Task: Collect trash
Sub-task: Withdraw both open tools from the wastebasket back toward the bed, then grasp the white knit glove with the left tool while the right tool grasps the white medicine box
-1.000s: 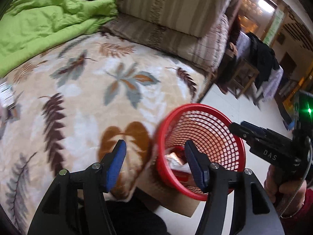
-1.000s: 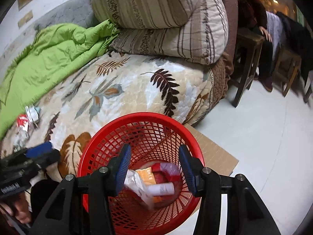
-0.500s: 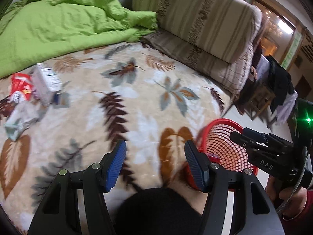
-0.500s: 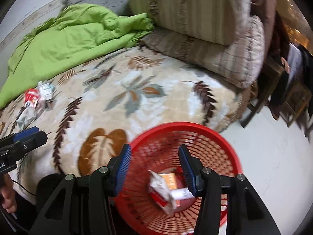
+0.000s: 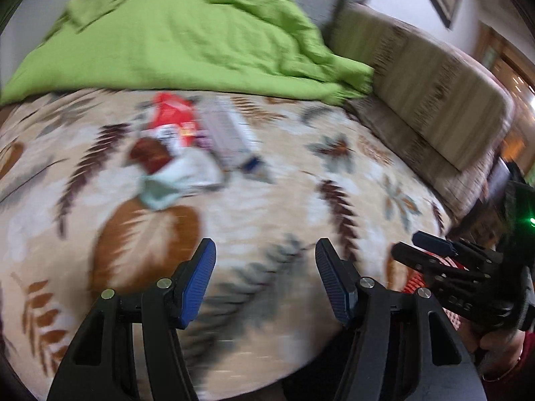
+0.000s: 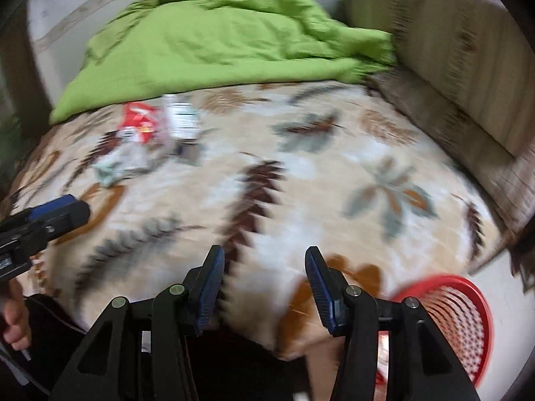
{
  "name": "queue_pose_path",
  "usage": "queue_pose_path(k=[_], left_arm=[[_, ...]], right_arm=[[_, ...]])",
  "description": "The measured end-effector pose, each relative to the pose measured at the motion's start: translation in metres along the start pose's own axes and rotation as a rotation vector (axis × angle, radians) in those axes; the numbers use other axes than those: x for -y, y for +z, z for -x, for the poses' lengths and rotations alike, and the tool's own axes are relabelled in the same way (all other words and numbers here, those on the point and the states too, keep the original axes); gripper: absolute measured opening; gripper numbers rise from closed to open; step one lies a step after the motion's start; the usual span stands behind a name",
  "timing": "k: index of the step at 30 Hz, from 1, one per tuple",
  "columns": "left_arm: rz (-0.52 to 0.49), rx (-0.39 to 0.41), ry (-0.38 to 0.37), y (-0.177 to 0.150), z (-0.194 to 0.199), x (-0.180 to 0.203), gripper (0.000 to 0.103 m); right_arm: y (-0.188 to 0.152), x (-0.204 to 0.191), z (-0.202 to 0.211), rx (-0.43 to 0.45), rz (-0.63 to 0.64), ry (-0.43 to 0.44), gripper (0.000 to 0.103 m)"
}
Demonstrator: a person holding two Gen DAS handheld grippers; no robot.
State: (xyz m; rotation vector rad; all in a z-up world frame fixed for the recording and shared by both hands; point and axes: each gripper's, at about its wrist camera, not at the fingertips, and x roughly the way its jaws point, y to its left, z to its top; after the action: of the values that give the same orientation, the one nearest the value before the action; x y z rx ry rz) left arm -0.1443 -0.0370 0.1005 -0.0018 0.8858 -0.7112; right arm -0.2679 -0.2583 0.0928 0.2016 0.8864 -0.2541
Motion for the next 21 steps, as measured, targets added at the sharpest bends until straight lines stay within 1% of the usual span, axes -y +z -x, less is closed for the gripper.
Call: queue_pose_path(k=[4, 6, 8, 10, 12, 14, 17, 19, 20, 21], left_arm=[[0.108, 0.026, 0.072, 0.010, 0.009, -0.056, 0.061], [0.135, 0.039, 0.092, 0.019, 0.009, -0.076, 0.061], [0.143, 0.044, 0.112, 0.028, 0.005, -0.087, 0.061], [0.117, 0.038, 0.095, 0.041, -0.005, -0.089, 0.061], [0.051, -0.002, 0.064, 0.052, -0.022, -0.080, 0.061], [-0.012, -0.036, 0.048, 0.060, -0.042, -0.068, 0.061], [-0.092, -0.092, 0.046, 0.065, -0.074, -0.052, 0.061], [-0.131, -0.108, 0.082, 0.068, -0.097, -0.045, 0.061], [-0.133, -0.114, 0.102, 0.069, -0.105, -0.045, 0.061], [-0.131, -0.120, 0.105, 0.070, -0.114, -0.046, 0.061]], right_arm=[[0.013, -0.036, -0.010, 0.006, 0.060, 0.087, 0.054], [0.019, -0.054, -0.019, 0.003, 0.086, 0.132, 0.054], [0.024, -0.066, -0.027, -0.001, 0.099, 0.161, 0.054], [0.031, -0.073, -0.036, -0.014, 0.100, 0.193, 0.054], [0.036, -0.075, -0.042, -0.016, 0.078, 0.210, 0.054], [0.039, -0.074, -0.049, -0.020, 0.058, 0.217, 0.054], [0.042, -0.067, -0.055, -0.027, 0.045, 0.211, 0.054], [0.043, -0.061, -0.060, -0.036, 0.037, 0.202, 0.054], [0.044, -0.057, -0.063, -0.040, 0.032, 0.200, 0.054], [0.046, -0.054, -0.065, -0.042, 0.026, 0.199, 0.054]])
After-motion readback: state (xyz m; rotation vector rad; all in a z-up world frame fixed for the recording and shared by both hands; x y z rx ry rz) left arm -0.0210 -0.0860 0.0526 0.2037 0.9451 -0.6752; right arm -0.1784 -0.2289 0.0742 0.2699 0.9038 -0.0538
